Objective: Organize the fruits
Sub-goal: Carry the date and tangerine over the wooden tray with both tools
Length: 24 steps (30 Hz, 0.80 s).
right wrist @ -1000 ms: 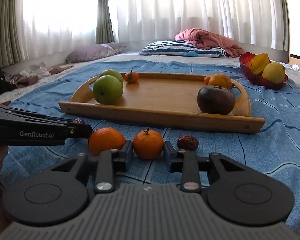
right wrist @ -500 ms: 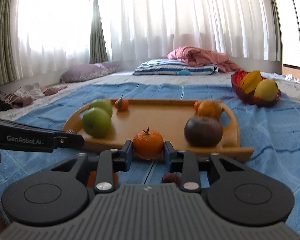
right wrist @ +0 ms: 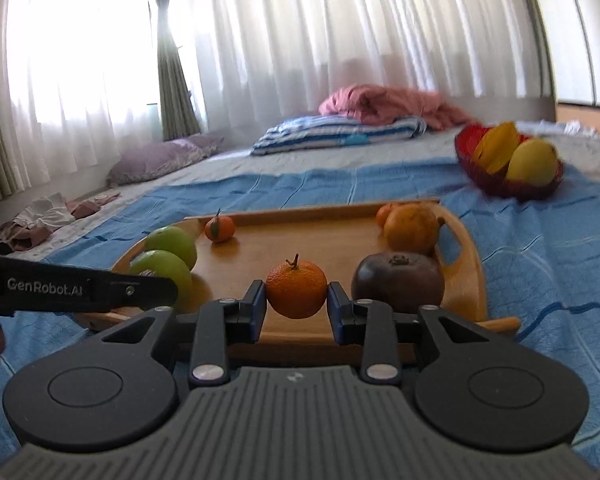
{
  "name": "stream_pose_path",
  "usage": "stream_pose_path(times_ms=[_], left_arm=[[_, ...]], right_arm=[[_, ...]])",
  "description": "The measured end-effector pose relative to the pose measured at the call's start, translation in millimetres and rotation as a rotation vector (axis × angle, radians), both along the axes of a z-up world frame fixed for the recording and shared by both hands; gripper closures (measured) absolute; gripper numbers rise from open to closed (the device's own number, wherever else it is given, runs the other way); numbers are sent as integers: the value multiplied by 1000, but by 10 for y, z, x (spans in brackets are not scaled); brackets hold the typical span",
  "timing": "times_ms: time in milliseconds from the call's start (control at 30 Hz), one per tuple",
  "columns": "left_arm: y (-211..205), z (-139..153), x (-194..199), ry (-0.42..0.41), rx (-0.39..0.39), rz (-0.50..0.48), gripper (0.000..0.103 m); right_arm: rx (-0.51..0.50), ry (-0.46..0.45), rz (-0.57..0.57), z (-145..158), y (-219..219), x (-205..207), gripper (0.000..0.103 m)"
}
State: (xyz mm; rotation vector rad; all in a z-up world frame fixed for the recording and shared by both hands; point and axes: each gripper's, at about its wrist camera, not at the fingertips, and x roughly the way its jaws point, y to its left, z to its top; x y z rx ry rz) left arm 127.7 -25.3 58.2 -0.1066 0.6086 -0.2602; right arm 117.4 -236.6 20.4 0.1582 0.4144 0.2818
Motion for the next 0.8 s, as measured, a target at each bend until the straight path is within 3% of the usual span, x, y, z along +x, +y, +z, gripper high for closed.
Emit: stream_pose_path(times_ms=[167, 400, 500, 600, 800], left_arm=[[-2, 156, 239, 9, 2, 10, 77], [-25, 318, 901, 121, -22, 0, 77], [-36, 275, 1179, 190, -27, 6, 77], [-72, 171, 1380, 227, 16, 40, 77], [-130, -52, 1575, 276, 76, 68, 77]], right_arm=[[39, 47, -28, 222, -100, 257, 66], [-96, 157, -12, 431, 28, 839, 66], [-108, 253, 8, 434, 64, 1124, 66], [-146, 317, 9, 407, 101, 1353, 66], [-215, 379, 0, 289, 162, 1528, 66]])
